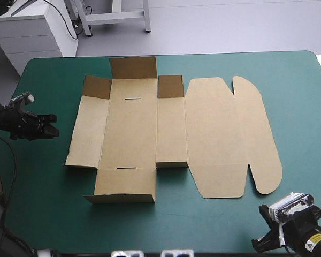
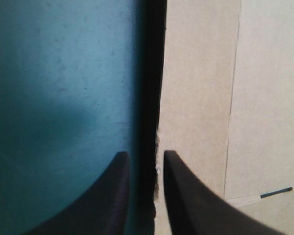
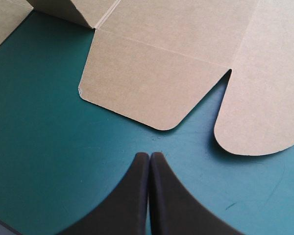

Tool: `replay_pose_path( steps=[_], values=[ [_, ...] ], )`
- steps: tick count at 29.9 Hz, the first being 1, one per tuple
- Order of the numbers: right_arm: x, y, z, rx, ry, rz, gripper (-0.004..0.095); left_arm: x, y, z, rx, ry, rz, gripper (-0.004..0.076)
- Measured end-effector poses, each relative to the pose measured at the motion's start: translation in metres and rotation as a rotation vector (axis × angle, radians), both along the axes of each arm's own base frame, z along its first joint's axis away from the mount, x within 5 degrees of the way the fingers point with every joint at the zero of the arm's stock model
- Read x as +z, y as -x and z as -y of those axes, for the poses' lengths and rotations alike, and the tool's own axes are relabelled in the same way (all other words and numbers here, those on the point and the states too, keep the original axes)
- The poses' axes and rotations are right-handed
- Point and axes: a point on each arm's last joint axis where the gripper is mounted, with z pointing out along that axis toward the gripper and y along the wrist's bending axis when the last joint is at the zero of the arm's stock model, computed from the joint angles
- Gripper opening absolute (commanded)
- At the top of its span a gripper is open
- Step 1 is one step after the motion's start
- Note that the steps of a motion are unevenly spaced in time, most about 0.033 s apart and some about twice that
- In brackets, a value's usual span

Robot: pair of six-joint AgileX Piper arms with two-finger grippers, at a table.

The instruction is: Fold the box

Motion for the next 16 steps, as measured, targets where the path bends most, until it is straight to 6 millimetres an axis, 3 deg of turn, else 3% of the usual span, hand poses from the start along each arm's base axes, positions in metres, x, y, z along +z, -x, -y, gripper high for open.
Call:
replay_pose_path(
  steps=[2, 4, 10, 16],
  values=[
    [0.000, 0.000, 0.000, 0.000, 0.000, 0.000, -0.0020, -0.005, -0.003, 0.000, 0.010, 0.022, -0.006, 0.0492],
    [0.000, 0.000, 0.000, 0.000, 0.000, 0.000, -0.0020, -0.007, -0.004, 0.001, 0.015, 0.038, -0.006, 0.0536],
    [0.000, 0.000, 0.000, 0.000, 0.000, 0.000, -0.0020, -0.016, -0.002, 0.004, 0.028, 0.084, -0.026, 0.0538],
    [0.000, 0.000, 0.000, 0.000, 0.000, 0.000, -0.0020, -0.047, 0.009, 0.012, -0.005, 0.149, -0.095, 0.0538]
  ],
)
